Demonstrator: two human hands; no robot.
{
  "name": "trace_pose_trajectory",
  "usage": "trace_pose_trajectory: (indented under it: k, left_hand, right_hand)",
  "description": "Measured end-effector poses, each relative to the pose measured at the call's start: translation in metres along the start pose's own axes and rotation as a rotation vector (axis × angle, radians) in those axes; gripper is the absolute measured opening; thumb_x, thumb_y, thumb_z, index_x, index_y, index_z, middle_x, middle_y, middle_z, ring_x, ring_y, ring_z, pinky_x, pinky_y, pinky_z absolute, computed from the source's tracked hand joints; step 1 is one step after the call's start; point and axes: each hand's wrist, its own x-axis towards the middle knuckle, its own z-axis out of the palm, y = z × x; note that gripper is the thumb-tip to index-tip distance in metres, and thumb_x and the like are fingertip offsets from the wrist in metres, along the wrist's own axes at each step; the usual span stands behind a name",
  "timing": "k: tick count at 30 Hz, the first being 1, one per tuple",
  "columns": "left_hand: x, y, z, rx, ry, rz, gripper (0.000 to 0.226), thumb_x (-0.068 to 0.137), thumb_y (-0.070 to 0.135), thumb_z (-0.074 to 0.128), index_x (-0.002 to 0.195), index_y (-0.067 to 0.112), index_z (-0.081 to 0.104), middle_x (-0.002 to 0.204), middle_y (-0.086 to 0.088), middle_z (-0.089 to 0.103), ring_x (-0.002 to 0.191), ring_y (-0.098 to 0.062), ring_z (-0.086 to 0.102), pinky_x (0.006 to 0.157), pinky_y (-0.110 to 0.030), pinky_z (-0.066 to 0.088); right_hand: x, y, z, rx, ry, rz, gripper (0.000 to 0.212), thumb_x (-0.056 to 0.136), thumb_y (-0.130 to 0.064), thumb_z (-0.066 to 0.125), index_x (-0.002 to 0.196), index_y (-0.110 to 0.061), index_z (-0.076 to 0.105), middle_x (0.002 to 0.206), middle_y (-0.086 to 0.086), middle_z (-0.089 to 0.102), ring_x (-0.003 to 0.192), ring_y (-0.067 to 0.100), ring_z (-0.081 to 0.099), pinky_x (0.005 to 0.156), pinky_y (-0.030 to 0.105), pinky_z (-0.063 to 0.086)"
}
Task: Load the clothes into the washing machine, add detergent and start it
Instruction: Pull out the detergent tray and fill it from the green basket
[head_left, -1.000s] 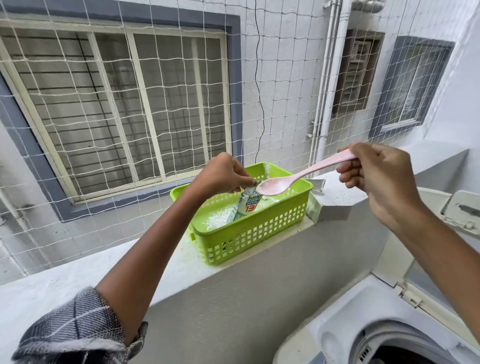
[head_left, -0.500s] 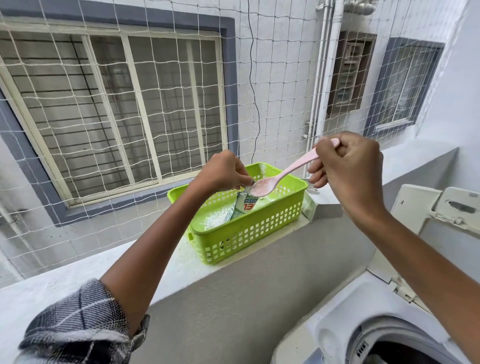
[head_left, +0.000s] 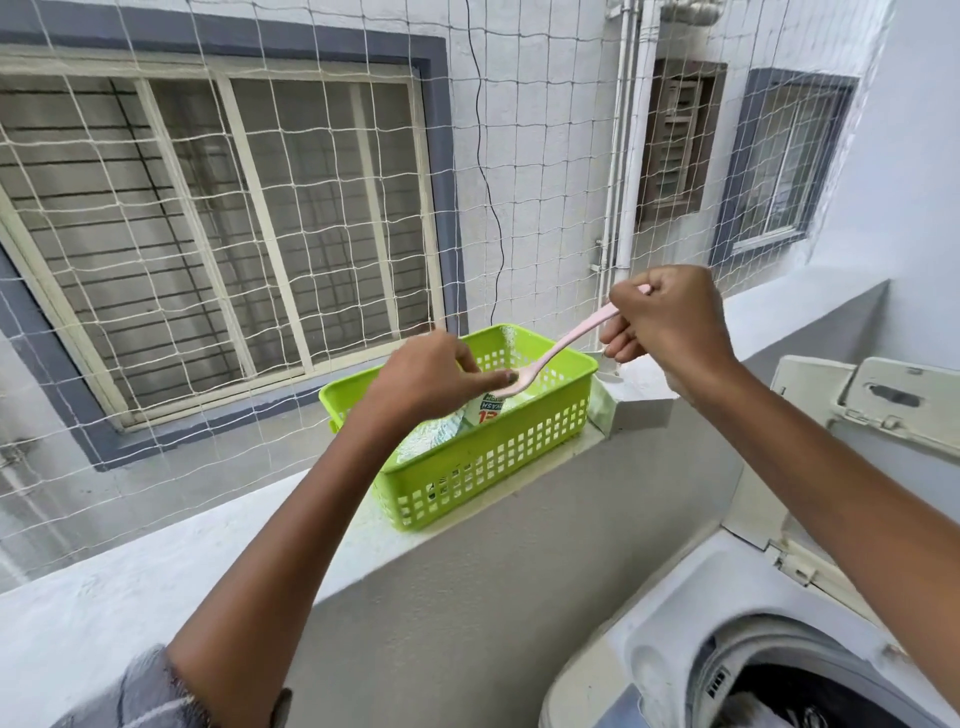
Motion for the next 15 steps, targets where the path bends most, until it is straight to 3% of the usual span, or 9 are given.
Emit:
trace_pose_trajectory:
  k: [2,7,15]
  left_hand:
    - [-0.013,-0.003,0.000,0.019,-0.004,-0.020,0.049,0.067,0.065,0.071,0.079,0.017,0.071,0.077,-0.003,0.071,0.076,-0.018,0.065,0.072,-0.036,0.054]
    - [-0.031,-0.004,0.010,0.004,0.213,-0.021,0.018,0.076,0.031,0.077,0.088,0.017,0.074,0.081,-0.004,0.072,0.079,-0.023,0.066,0.070,-0.035,0.052]
    - [-0.047,-0.002,0.031,0.025,0.465,0.054,0.010,0.079,0.018,0.074,0.089,0.018,0.077,0.086,-0.007,0.075,0.081,-0.031,0.067,0.064,-0.035,0.049]
  right_hand:
    - [0.004,0.002,-0.002,0.049,-0.005,0.061,0.021,0.082,-0.001,0.049,0.062,-0.004,0.055,0.046,0.010,0.059,0.031,0.015,0.054,0.033,0.018,0.041]
    - [0.011,0.003,-0.001,0.079,-0.040,0.148,0.021,0.084,0.000,0.047,0.064,-0.003,0.053,0.036,0.002,0.056,0.028,0.011,0.051,0.031,0.015,0.039]
    - [0.021,-0.012,0.004,-0.013,-0.111,0.058,0.020,0.082,0.001,0.048,0.063,0.001,0.054,0.040,0.008,0.056,0.028,0.014,0.050,0.031,0.016,0.038]
